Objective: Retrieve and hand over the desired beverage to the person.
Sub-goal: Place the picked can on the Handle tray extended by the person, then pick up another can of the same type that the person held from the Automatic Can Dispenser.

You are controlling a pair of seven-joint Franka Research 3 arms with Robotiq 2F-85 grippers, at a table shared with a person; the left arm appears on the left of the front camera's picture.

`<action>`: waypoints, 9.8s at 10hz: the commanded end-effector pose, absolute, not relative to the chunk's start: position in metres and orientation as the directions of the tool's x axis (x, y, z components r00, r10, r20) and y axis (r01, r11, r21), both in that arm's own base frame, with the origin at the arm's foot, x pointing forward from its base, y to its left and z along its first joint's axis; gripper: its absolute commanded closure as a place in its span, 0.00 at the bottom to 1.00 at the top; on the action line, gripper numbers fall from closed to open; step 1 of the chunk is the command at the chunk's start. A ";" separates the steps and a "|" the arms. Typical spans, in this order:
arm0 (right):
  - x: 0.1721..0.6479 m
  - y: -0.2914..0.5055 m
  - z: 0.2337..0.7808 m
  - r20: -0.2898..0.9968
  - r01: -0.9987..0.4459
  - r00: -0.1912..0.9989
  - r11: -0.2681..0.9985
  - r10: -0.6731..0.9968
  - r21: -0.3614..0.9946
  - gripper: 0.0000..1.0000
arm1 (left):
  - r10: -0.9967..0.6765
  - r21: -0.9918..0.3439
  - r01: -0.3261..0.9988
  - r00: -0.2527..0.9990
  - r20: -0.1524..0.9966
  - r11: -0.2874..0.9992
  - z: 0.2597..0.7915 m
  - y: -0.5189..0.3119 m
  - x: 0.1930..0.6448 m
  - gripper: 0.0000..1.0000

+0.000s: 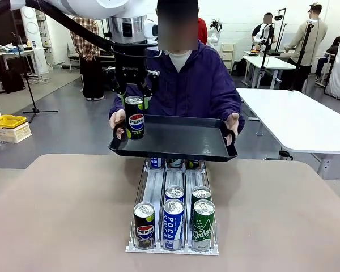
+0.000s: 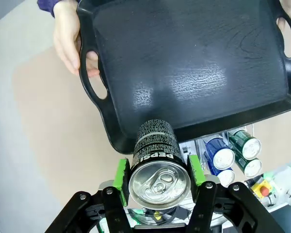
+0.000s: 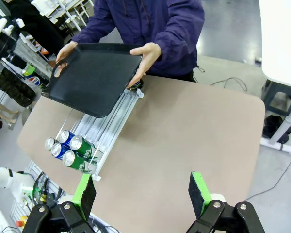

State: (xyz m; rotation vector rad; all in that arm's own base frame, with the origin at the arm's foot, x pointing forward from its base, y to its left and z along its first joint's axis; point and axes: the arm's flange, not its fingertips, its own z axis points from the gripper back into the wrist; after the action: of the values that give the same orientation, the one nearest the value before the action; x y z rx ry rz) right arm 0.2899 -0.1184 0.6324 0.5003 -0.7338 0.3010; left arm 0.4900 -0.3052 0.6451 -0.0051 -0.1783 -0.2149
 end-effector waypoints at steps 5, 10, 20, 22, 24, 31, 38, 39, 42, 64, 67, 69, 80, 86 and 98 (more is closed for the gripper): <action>0.292 -0.119 0.632 0.711 -0.452 0.698 0.825 0.091 0.339 0.00 | -0.201 -0.067 0.210 0.971 0.129 0.975 0.657 -0.301 0.573 0.41; 0.292 -0.119 0.632 0.711 -0.452 0.698 0.825 0.091 0.339 0.00 | -0.231 -0.005 0.235 0.961 0.152 0.972 0.621 -0.316 0.593 0.41; 0.292 -0.119 0.632 0.711 -0.452 0.698 0.825 0.091 0.339 0.00 | -0.266 0.031 0.265 0.956 0.120 0.964 0.604 -0.323 0.598 0.00; 0.292 -0.119 0.632 0.711 -0.452 0.698 0.825 0.091 0.339 0.00 | -0.270 0.040 0.267 0.955 0.120 0.963 0.606 -0.322 0.596 0.00; 0.292 -0.119 0.632 0.711 -0.452 0.698 0.825 0.091 0.339 0.00 | -0.268 0.040 0.265 0.956 0.116 0.963 0.606 -0.323 0.596 0.00; 0.292 -0.119 0.632 0.711 -0.452 0.698 0.825 0.091 0.339 0.00 | -0.331 0.067 0.325 0.911 0.246 0.943 0.616 -0.264 0.465 0.00; 0.292 -0.119 0.632 0.711 -0.452 0.698 0.825 0.091 0.339 0.00 | -0.366 -0.008 0.386 0.880 0.303 0.922 0.583 -0.201 0.352 0.00; 0.292 -0.119 0.632 0.711 -0.452 0.698 0.825 0.091 0.339 0.00 | -0.359 0.023 0.368 0.892 0.275 0.930 0.585 -0.209 0.361 0.00; 0.292 -0.119 0.632 0.711 -0.452 0.698 0.825 0.091 0.339 0.00 | -0.359 0.023 0.368 0.892 0.275 0.930 0.585 -0.209 0.361 0.00; 0.292 -0.119 0.632 0.711 -0.452 0.698 0.825 0.091 0.339 0.00 | -0.446 -0.319 0.712 0.661 0.603 0.626 0.651 0.034 0.312 0.00; 0.292 -0.119 0.632 0.711 -0.452 0.698 0.825 0.091 0.339 0.00 | -0.439 -0.286 0.712 0.646 0.625 0.641 0.649 0.028 0.314 0.00; 0.292 -0.119 0.632 0.711 -0.452 0.698 0.825 0.091 0.339 0.00 | -0.436 -0.324 0.697 0.677 0.593 0.640 0.654 0.031 0.312 0.00; 0.292 -0.119 0.632 0.711 -0.452 0.698 0.825 0.091 0.339 0.00 | -0.436 -0.324 0.697 0.677 0.593 0.640 0.654 0.031 0.312 0.00; 0.292 -0.119 0.632 0.711 -0.452 0.698 0.825 0.091 0.339 0.00 | -0.436 -0.324 0.697 0.677 0.593 0.640 0.654 0.031 0.312 0.00; 0.292 -0.119 0.632 0.711 -0.452 0.698 0.825 0.091 0.339 0.00 | -0.436 -0.324 0.697 0.677 0.593 0.640 0.654 0.031 0.312 0.00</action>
State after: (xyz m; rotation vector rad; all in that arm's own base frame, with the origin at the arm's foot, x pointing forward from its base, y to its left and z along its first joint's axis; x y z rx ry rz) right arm 0.2898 -0.1187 0.6322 0.4998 -0.7325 0.3003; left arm 0.3111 0.0302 0.6537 -0.5608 -0.4920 -0.6691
